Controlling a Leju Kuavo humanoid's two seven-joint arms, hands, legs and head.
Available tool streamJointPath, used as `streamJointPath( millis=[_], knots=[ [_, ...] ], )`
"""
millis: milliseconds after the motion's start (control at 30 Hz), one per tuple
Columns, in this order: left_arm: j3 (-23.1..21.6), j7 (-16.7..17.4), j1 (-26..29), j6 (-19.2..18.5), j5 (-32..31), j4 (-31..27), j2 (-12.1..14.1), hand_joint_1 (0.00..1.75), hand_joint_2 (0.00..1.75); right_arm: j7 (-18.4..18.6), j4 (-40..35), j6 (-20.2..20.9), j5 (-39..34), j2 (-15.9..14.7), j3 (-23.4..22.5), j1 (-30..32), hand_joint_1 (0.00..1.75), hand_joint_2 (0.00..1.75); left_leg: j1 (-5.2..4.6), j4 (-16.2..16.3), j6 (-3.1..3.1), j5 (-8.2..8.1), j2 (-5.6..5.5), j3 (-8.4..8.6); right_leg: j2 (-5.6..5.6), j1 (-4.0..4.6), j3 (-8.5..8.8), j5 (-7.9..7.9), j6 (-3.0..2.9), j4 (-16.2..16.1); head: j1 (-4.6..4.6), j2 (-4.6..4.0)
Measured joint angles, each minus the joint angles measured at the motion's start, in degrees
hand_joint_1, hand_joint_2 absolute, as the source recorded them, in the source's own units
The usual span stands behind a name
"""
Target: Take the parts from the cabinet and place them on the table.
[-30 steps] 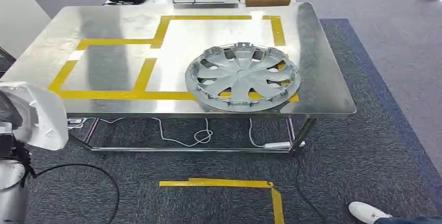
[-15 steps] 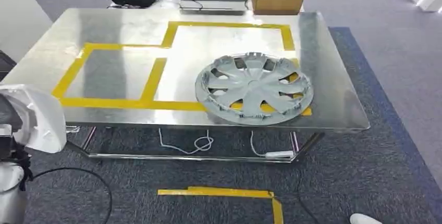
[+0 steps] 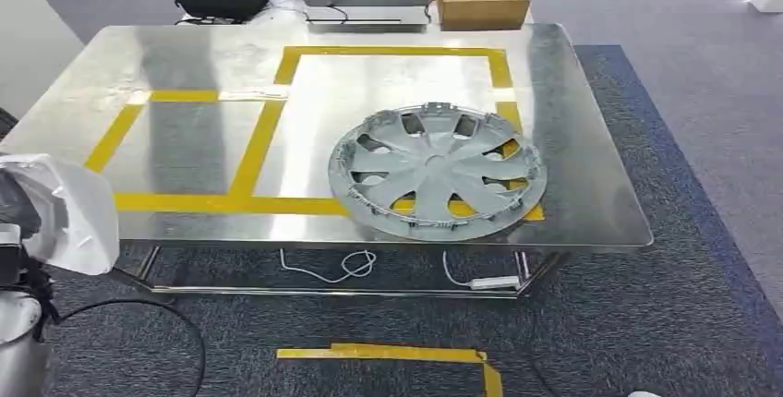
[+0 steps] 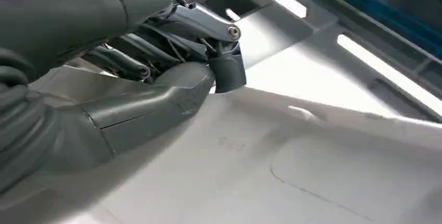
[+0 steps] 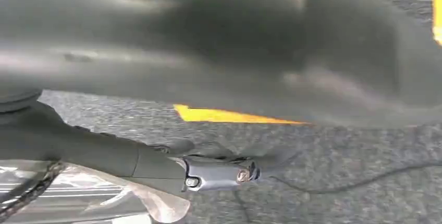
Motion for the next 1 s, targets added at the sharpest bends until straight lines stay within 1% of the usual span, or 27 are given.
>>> streamJointPath(
  millis=[67, 100, 133, 167, 200, 233, 267, 300, 333, 400, 433, 467, 500, 533, 567, 600, 633, 667, 700, 733, 767, 800, 867, 900, 933, 967, 1000],
  knots=[
    [0.0, 0.0, 0.28, 0.0, 0.0, 0.02, 0.0, 1.75, 1.75, -0.04, 0.0, 0.09, 0.0, 0.0, 0.02, -0.04, 0.0, 0.0, 0.16, 8.97, -0.43, -3.06, 0.01, -5.38, 0.04, 0.0, 0.68, -0.7, -0.12, 0.01, 0.02, 0.0],
    [0.0, 0.02, 0.45, -0.02, 0.0, 0.04, 0.0, 1.75, 1.75, -0.04, 0.0, 0.11, 0.02, 0.0, 0.02, 0.04, 0.0, 0.0, 0.18, 12.08, -0.55, -3.27, 0.01, -7.73, 0.07, 0.0, 1.11, -1.09, -0.09, 0.02, 0.0, 0.0],
    [0.0, 0.04, 0.54, -0.02, 0.0, 0.04, 0.0, 1.75, 1.75, -0.04, 0.0, 0.11, 0.02, 0.0, 0.02, 0.11, 0.0, 0.0, 0.18, 12.33, -0.56, -1.86, 0.01, -8.72, 0.12, 0.0, 1.69, -1.49, -0.03, 0.02, 0.0, 0.0],
    [0.0, 0.04, 0.53, -0.02, 0.0, 0.07, 0.0, 1.75, 1.75, -0.04, 0.0, 0.11, 0.02, 0.0, 0.02, 0.19, 0.0, 0.0, 0.18, 9.83, -0.48, 1.17, 0.02, -8.35, 0.16, -0.01, 2.46, -1.98, 0.06, 0.02, 0.02, 0.0],
    [0.0, 0.04, 0.52, -0.02, 0.0, 0.04, 0.0, 1.75, 1.75, -0.04, 0.02, 0.11, 0.02, 0.0, 0.02, 0.18, 0.0, 0.0, 0.18, 5.65, -0.32, 4.59, 0.04, -7.02, 0.21, -0.02, 3.21, -2.44, 0.2, 0.02, 0.0, 0.0],
    [0.0, 0.04, 0.52, -0.02, 0.0, 0.07, 0.0, 1.75, 1.75, -0.04, 0.04, 0.11, 0.02, 0.0, 0.02, 0.14, 0.0, 0.0, 0.18, 0.64, -0.1, 7.96, 0.09, -5.32, 0.23, -0.02, 3.96, -2.91, 0.36, 0.01, 0.0, 0.0],
    [0.02, 0.04, 0.55, -0.02, 0.0, 0.07, 0.0, 1.75, 1.75, -0.02, 0.09, 0.11, 0.02, 0.0, 0.02, 0.15, 0.0, 0.0, 0.09, -2.04, 0.2, 8.71, 0.19, -4.06, 0.21, -0.03, 3.45, -3.34, 0.64, -0.2, 0.09, 0.0],
    [0.02, 0.09, 0.51, -0.02, 0.0, 0.15, -0.02, 1.75, 1.75, 0.0, 0.09, 0.09, 0.02, 0.0, 0.02, -0.05, 0.0, 0.0, -0.29, -3.47, 0.38, 7.72, 0.22, -3.47, 0.36, 0.35, 4.0, -3.84, 1.22, -0.03, -0.06, 0.0],
    [0.0, 0.11, 0.43, -0.02, -0.02, 0.17, -0.02, 1.75, 1.75, 0.11, 0.09, 0.09, 0.02, 0.0, 0.02, -0.13, 0.0, 0.0, -0.33, -3.65, 0.93, 7.06, 0.26, -3.33, 0.35, 0.27, 3.73, -3.77, 1.59, -0.32, 0.07, 0.0],
    [0.04, 0.17, 0.53, 0.0, -0.02, 0.17, -0.04, 1.75, 1.75, 0.11, 0.09, 0.04, 0.02, 0.0, 0.02, -0.05, 0.0, 0.0, -0.46, -4.02, 1.52, 6.81, 0.07, -3.29, 0.0, 0.19, 4.04, -3.89, 2.19, -0.88, 0.15, 0.0],
    [0.11, 0.17, 0.53, 0.0, -0.02, 0.15, 0.0, 1.75, 1.75, 0.11, 0.09, 0.04, 0.04, 0.0, 0.02, -0.14, 0.0, 0.0, -0.06, -4.61, 1.89, 6.96, -0.03, -2.57, -0.09, 0.36, 4.58, -4.26, 2.62, -0.96, 0.13, 0.0],
    [0.11, 0.2, 0.52, 0.0, -0.09, 0.15, -0.04, 1.75, 1.75, 0.02, 0.09, 0.04, 0.15, 0.0, 0.02, -0.11, 0.0, 0.0, 0.08, -5.0, 2.23, 6.87, 0.02, -2.06, -0.08, 0.22, 4.25, -4.79, 2.75, 0.24, 0.31, 0.0],
    [0.11, 0.2, 0.45, 0.0, -0.15, 0.15, -0.04, 1.75, 1.75, 0.02, 0.09, 0.04, 0.2, 0.0, 0.02, -0.24, 0.0, 0.0, 0.09, -5.1, 2.59, 6.67, 0.11, -1.75, -0.05, 0.22, 2.51, -6.24, 2.86, 3.29, 0.5, 0.0],
    [0.11, 0.2, 0.47, -0.02, -0.17, 0.15, -0.09, 1.75, 1.75, 0.04, 0.09, 0.04, 0.22, 0.0, 0.02, -0.27, 0.0, 0.0, 0.06, -5.07, 2.79, 6.43, 0.18, -1.58, -0.06, 0.18, -0.67, -8.4, 3.01, 8.52, 0.46, 0.0],
    [0.11, 0.2, 0.57, -0.04, -0.17, 0.15, -0.11, 1.75, 1.75, 0.04, 0.09, 0.04, 0.24, 0.0, 0.02, -0.21, 0.0, 0.0, 0.0, -5.07, 2.95, 6.12, 0.21, -1.4, -0.06, 0.18, -4.01, -10.03, 3.1, 13.63, 0.42, 0.0],
    [0.09, 0.22, 0.59, -0.02, -0.2, 0.17, -0.15, 1.75, 1.75, 0.04, 0.09, 0.04, 0.31, 0.0, 0.02, -0.12, 0.0, 0.0, -0.04, -5.05, 2.99, 5.82, 0.19, -1.21, -0.06, 0.19, -6.74, -10.59, 3.16, 17.2, 0.44, 0.0],
    [0.11, 0.22, 0.65, -0.02, -0.2, 0.17, -0.18, 1.75, 1.75, 0.09, 0.09, 0.04, 0.35, 0.0, 0.02, -0.01, 0.0, 0.0, -0.07, -5.05, 3.0, 5.52, 0.12, -0.85, -0.07, 0.18, -8.3, -9.67, 3.15, 18.24, 0.44, 0.0],
    [0.11, 0.22, 0.67, -0.02, -0.2, 0.17, -0.2, 1.75, 1.75, 0.07, 0.09, 0.04, 0.35, 0.0, 0.02, 0.06, 0.0, 0.0, -0.09, -5.05, 2.98, 5.1, 0.03, -0.28, -0.06, 0.19, -8.34, -7.16, 3.05, 16.53, 0.39, 0.0],
    [0.09, 0.22, 0.67, -0.02, -0.2, 0.17, -0.24, 1.75, 1.75, 0.07, 0.09, 0.04, 0.35, 0.0, 0.02, 0.11, 0.0, 0.0, -0.1, -5.06, 2.9, 4.6, -0.05, 0.44, -0.06, 0.2, -7.05, -3.69, 2.86, 12.36, 0.48, 0.0],
    [0.11, 0.22, 0.67, -0.02, -0.2, 0.17, -0.26, 1.75, 1.75, 0.07, 0.09, 0.04, 0.35, 0.0, 0.02, 0.11, 0.0, 0.0, -0.12, -5.06, 2.75, 4.04, -0.06, 1.32, -0.07, 0.28, -4.98, -0.01, 2.5, 6.81, 0.44, 0.0],
    [0.11, 0.22, 0.65, -0.02, -0.2, 0.17, -0.28, 1.75, 1.75, 0.07, 0.09, 0.04, 0.35, 0.0, 0.02, 0.12, 0.0, 0.0, -0.1, -5.13, 2.55, 3.46, -0.04, 1.7, -0.07, 0.44, -3.32, 2.53, 1.99, 1.91, 0.5, 0.0],
    [0.11, 0.22, 0.62, -0.02, -0.2, 0.2, -0.33, 1.75, 1.75, 0.09, 0.09, 0.07, 0.35, -0.07, 0.04, 0.01, 0.0, 0.0, -0.5, -4.96, 2.1, 2.92, -0.03, 1.74, -0.07, 0.63, -2.0, 1.34, 1.64, 1.39, 0.39, 0.0],
    [0.09, 0.31, 0.65, -0.04, -0.2, 0.2, -0.37, 1.75, 1.75, 0.09, 0.09, 0.02, 0.35, -0.07, 0.07, 0.0, 0.0, 0.0, -0.25, -5.26, 1.59, 2.74, -0.11, 1.86, -0.01, 0.82, -1.91, 1.01, 1.25, 0.94, 0.41, 0.0],
    [0.09, 0.31, 0.67, -0.04, -0.2, 0.2, -0.39, 1.75, 1.75, 0.11, 0.09, 0.02, 0.35, -0.07, 0.07, 0.07, 0.0, 0.0, -0.14, -5.57, 1.23, 2.64, -0.08, 2.09, 0.02, 0.92, -1.86, 0.78, 0.89, 0.92, 0.46, 0.0],
    [0.09, 0.31, 0.51, -0.04, -0.2, 0.17, -0.35, 1.75, 1.75, 0.11, 0.09, 0.02, 0.35, -0.07, 0.04, 0.02, 0.0, 0.0, -0.34, -5.77, 0.86, 2.37, -0.08, 2.67, 0.05, 0.56, -1.4, 0.74, 0.66, 0.48, 0.41, 0.0],
    [0.13, 0.31, 0.55, -0.02, -0.22, 0.15, -0.31, 1.75, 1.75, 0.09, 0.09, 0.07, 0.37, -0.04, 0.07, 0.1, 0.0, 0.0, -0.2, -5.17, 0.53, 1.92, -0.05, 2.97, 0.05, 0.19, -0.58, 0.72, 0.44, -0.11, 0.39, 0.0],
    [0.15, 0.31, 0.34, -0.02, -0.26, 0.15, -0.28, 1.75, 1.75, 0.02, 0.09, 0.09, 0.37, -0.04, 0.04, 0.03, 0.0, 0.0, -0.19, -2.73, 0.18, 0.93, 0.04, 1.85, -0.02, 0.13, -0.03, 0.41, -0.04, -0.28, -0.28, 0.0]
  ],
)
